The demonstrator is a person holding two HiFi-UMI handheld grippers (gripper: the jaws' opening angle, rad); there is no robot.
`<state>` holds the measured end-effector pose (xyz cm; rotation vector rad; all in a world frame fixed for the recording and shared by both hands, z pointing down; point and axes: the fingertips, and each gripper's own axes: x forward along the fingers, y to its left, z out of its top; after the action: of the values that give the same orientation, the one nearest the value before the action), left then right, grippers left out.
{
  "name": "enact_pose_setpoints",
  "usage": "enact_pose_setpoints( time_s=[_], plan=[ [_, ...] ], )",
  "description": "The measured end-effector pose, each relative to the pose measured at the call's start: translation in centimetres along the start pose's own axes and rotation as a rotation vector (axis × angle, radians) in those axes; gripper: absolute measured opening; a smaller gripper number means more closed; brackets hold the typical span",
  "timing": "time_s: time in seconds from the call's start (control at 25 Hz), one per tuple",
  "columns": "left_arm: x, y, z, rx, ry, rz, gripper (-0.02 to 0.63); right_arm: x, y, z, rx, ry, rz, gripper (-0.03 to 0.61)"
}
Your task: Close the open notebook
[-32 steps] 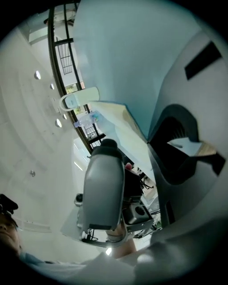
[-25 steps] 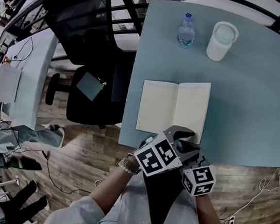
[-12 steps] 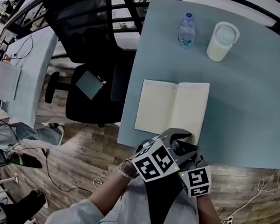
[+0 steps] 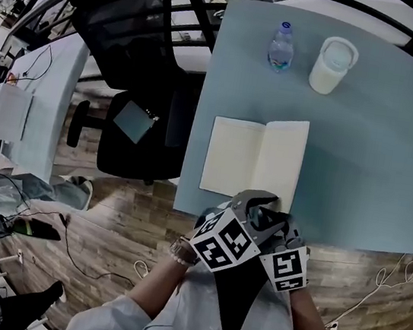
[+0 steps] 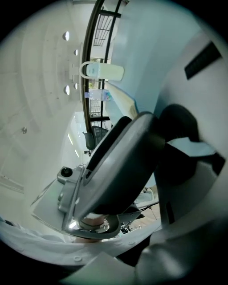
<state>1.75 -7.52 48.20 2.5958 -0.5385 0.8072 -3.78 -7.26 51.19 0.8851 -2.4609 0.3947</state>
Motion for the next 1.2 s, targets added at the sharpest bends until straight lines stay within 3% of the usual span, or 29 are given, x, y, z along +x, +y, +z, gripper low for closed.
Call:
enact_pose_setpoints(
  time_s=[0.2,0.4,0.56,0.68,0.96,1.2],
  plan=[
    [-0.2,0.1,0.2,0.051,-0.002,0.062,0.173,0.0,0.1,0.2,-0.034,0.007,0.012,0.000],
    [-0.6,1.2,0.6,0.062,-0.043,0.183,0.170,0.3,0.7,0.3,-0.097,0.016,0.030,0.000],
    [-1.0,1.3,0.6,0.061,-0.059,0.200,0.169,0.4,0.9,0.3,-0.093,0.015,0.037,0.000],
    [-1.3,1.3,0.7,0.040,-0.080,0.200,0.156,0.4,0.8,0.3,-0.090,0.012,0.044,0.000],
    [-2.2,1.1,0.6,-0.024,-0.117,0.231,0.057,0.0,0.6,0.2,-0.073,0.016,0.054,0.000],
    [-2.9,1.4,0.1,-0.103,-0.124,0.241,0.043,-1.1,0.1,0.9,-0.058,-0.011,0.052,0.000]
  ],
)
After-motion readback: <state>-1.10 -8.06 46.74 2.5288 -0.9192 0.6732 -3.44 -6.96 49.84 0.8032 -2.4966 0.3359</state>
